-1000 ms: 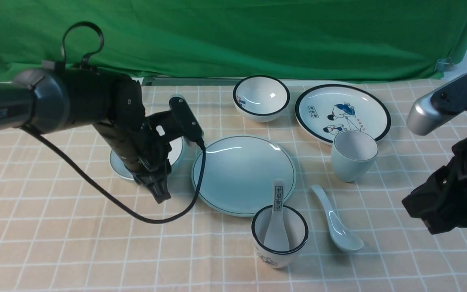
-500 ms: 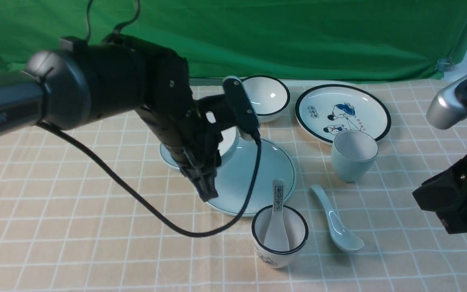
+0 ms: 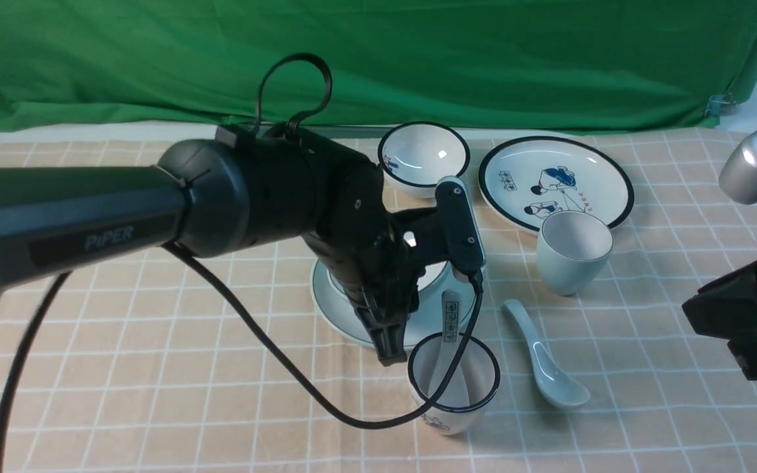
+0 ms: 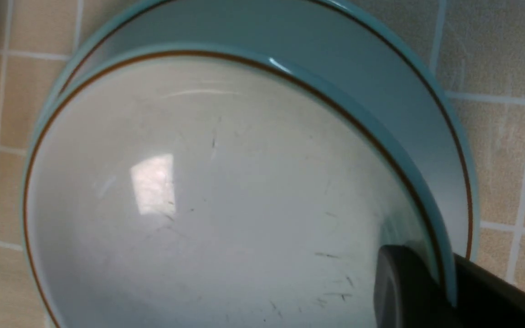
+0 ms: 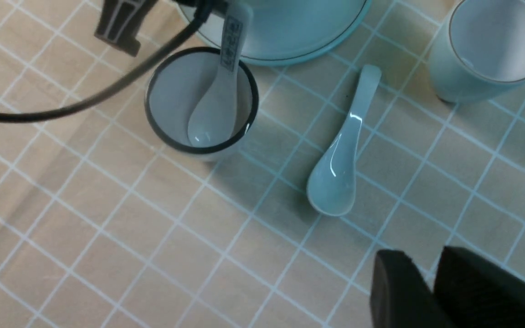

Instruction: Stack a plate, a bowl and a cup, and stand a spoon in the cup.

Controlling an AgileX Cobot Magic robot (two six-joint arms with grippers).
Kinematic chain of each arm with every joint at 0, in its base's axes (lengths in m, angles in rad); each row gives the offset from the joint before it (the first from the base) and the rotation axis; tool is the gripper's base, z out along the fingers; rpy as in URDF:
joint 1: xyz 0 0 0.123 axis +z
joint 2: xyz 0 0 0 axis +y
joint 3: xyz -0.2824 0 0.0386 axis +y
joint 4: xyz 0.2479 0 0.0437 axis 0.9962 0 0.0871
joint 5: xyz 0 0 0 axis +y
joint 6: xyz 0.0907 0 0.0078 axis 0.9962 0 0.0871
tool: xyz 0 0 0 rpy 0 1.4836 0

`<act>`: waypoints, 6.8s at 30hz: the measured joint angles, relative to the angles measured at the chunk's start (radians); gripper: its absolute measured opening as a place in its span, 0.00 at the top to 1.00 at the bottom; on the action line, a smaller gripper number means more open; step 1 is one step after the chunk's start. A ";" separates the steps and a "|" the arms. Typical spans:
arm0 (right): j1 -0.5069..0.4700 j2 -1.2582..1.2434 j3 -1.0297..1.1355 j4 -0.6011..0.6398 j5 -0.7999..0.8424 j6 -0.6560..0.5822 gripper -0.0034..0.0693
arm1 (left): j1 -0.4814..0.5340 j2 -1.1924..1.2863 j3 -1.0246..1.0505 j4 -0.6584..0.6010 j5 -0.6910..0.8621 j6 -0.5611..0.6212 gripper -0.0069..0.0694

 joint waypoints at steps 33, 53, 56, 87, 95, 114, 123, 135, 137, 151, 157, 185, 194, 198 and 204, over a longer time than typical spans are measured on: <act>-0.008 0.350 -0.195 -0.042 -0.014 0.030 0.42 | 0.000 -0.340 0.016 0.063 0.114 -0.418 0.57; -0.058 0.974 -0.631 -0.042 0.056 0.082 0.50 | 0.000 -1.461 0.735 -0.058 -0.232 -0.531 0.91; -0.060 0.987 -0.635 -0.045 0.056 0.082 0.69 | 0.000 -1.497 0.746 -0.060 -0.228 -0.548 0.91; 0.216 1.032 -0.766 0.020 -0.034 0.118 0.86 | 0.000 -1.504 0.749 -0.061 -0.140 -0.568 0.91; 0.220 1.049 -0.767 0.020 -0.081 0.148 0.51 | 0.000 -1.504 0.749 -0.061 -0.139 -0.568 0.91; 0.101 0.570 -0.423 -0.217 0.200 0.299 0.56 | -0.001 -1.504 0.749 -0.050 -0.139 -0.558 0.91; 0.059 0.715 -0.161 -0.073 -0.264 0.267 0.43 | -0.001 -1.504 0.749 -0.054 -0.139 -0.558 0.91; 0.029 0.923 -0.262 -0.073 -0.336 0.256 0.45 | -0.001 -1.504 0.749 -0.058 -0.136 -0.558 0.91; 0.027 0.932 -0.269 -0.076 -0.334 0.252 0.47 | -0.001 -1.504 0.749 -0.058 -0.136 -0.558 0.91; 0.026 0.867 -0.265 -0.074 -0.235 0.178 0.71 | -0.001 -1.504 0.749 -0.058 -0.126 -0.557 0.91; 0.061 0.534 -0.132 0.008 -0.532 0.145 0.71 | -0.001 -1.504 0.749 -0.058 -0.125 -0.557 0.91; 0.266 0.910 -0.060 -0.116 -1.694 0.328 0.71 | -0.001 -1.504 0.749 -0.058 -0.124 -0.557 0.91; 0.254 0.929 -0.062 -0.113 -1.712 0.327 0.52 | -0.001 -1.504 0.749 -0.057 -0.124 -0.557 0.91; 0.254 0.887 -0.062 -0.113 -1.648 0.327 0.47 | -0.001 -1.504 0.749 -0.057 -0.123 -0.557 0.91; 0.254 0.719 -0.062 -0.115 -1.401 0.323 0.50 | -0.001 -1.518 0.749 -0.058 -0.125 -0.557 0.91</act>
